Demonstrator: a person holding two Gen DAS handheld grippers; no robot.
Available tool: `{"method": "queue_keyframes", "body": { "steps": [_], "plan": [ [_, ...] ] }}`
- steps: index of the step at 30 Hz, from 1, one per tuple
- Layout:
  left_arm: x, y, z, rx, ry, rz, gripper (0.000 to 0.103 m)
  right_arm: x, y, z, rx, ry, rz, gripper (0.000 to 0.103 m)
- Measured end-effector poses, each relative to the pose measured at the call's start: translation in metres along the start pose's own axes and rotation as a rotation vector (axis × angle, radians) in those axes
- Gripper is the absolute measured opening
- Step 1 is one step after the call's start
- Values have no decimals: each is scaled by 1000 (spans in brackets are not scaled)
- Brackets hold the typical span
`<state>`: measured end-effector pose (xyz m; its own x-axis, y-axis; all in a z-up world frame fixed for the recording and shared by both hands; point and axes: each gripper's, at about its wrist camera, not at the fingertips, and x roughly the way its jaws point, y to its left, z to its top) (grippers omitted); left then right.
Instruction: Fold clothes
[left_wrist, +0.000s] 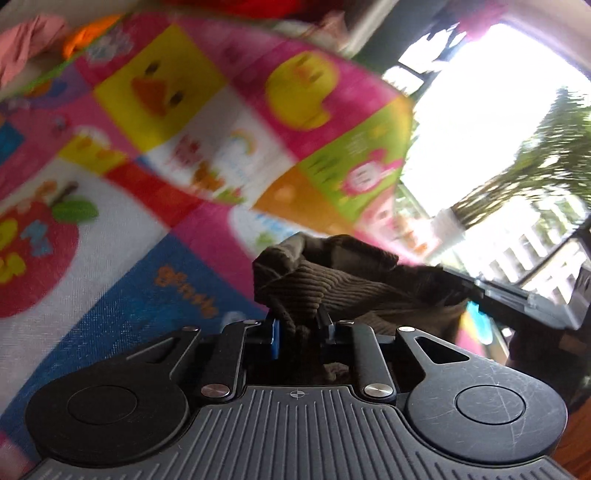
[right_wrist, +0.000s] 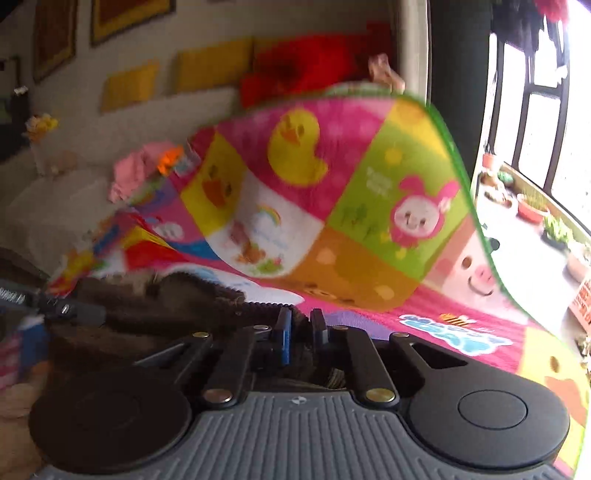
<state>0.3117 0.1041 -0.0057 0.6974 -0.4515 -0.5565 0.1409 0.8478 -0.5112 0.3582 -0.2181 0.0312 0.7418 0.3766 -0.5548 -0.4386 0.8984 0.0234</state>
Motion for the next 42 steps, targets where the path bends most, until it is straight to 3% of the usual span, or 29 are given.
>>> {"method": "queue_keyframes", "body": {
  "steps": [5,10,13,14,15,17,19,20,21,24,27,30,32,33,36,38,42],
  "plan": [
    [-70,-32,-37,104,-53,-62,19,-104,19,-31,-3,-77,52,9],
    [-102,-45,-95,172,-18,-44,25,-155,38,-99,4,-6,74,9],
    [-113,-40,-128,178,21,-31,37,-171,51,-144,-40,41,69,11],
    [-117,-38,-138,175,35,-29,47,-175,52,-155,-35,54,79,12],
    [-122,-34,-146,161,44,-29,53,-180,52,-165,-27,65,87,15],
    [-133,-25,-156,119,49,-40,57,-192,47,-174,7,49,87,31],
    [-146,-19,-156,63,31,-79,70,-207,36,-173,54,-2,74,62],
    [-151,-15,-154,28,18,-112,83,-210,29,-169,91,-28,72,69],
    [-153,-13,-150,-13,5,-145,88,-213,21,-166,131,-53,71,75],
    [-143,-9,-136,-158,-12,-244,94,-201,-9,-151,296,-86,65,84],
    [-109,-3,-126,-299,16,-273,94,-168,-34,-141,439,-83,44,84],
    [-71,8,-120,-385,75,-243,94,-163,-27,-138,407,-73,47,83],
    [-50,14,-118,-419,113,-222,88,-159,-22,-136,385,-67,49,71],
    [-45,14,-114,-411,117,-213,76,-158,-20,-135,374,-64,51,50],
    [-46,14,-98,-341,81,-194,52,-152,-13,-131,342,-54,54,25],
    [-56,17,-88,-300,43,-186,46,-149,-8,-129,320,-48,56,20],
    [-79,23,-88,-236,20,-168,48,-140,-3,-131,290,-2,53,21]
  ]
}}
